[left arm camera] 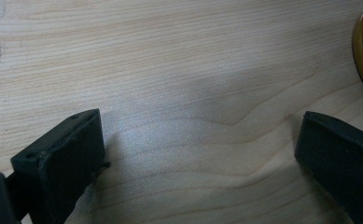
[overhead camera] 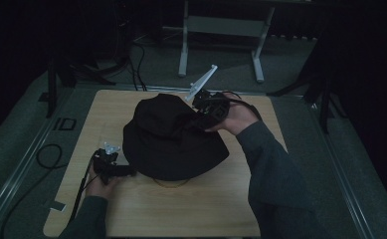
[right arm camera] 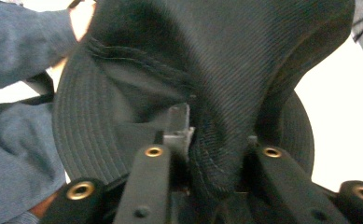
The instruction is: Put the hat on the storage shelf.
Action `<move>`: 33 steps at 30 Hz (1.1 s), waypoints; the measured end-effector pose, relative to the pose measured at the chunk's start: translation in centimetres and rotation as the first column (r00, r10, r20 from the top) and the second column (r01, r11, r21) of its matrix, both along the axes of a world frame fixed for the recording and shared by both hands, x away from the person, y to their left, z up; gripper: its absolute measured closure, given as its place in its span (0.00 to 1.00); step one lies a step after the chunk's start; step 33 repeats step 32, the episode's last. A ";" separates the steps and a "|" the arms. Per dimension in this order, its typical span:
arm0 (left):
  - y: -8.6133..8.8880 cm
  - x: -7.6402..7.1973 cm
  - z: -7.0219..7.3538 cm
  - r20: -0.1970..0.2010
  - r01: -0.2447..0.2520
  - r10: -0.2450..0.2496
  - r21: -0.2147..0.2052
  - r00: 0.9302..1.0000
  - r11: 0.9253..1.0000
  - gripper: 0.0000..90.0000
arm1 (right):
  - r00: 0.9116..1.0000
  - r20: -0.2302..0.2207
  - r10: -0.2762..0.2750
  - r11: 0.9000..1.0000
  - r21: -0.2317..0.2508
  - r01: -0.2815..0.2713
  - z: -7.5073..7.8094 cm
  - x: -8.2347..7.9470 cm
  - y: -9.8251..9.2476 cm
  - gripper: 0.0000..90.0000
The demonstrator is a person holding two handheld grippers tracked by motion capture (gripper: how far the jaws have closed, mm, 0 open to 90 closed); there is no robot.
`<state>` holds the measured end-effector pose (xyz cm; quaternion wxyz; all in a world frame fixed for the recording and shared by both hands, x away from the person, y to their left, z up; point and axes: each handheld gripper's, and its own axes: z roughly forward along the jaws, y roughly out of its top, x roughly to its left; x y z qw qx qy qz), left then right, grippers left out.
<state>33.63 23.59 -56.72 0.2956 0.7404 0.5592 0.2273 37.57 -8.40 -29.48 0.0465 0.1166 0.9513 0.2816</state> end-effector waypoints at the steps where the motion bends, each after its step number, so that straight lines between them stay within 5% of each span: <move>1: 0.0 0.0 0.0 0.002 -0.003 0.003 -0.002 1.000 1.000 0.02 | 1.000 -0.011 -0.006 1.000 -0.013 0.006 -0.3 0.2 0.1 0.79; 15: 0.0 0.0 0.0 0.006 -0.006 0.007 -0.006 1.000 1.000 0.02 | 0.990 -0.058 -0.128 0.988 -0.096 0.122 -2.1 0.8 0.7 0.27; 33: 0.0 0.0 0.0 -0.001 -0.002 0.002 0.003 1.000 1.000 0.02 | 0.989 -0.028 -0.145 0.989 -0.032 0.144 -1.2 -0.2 -3.2 0.19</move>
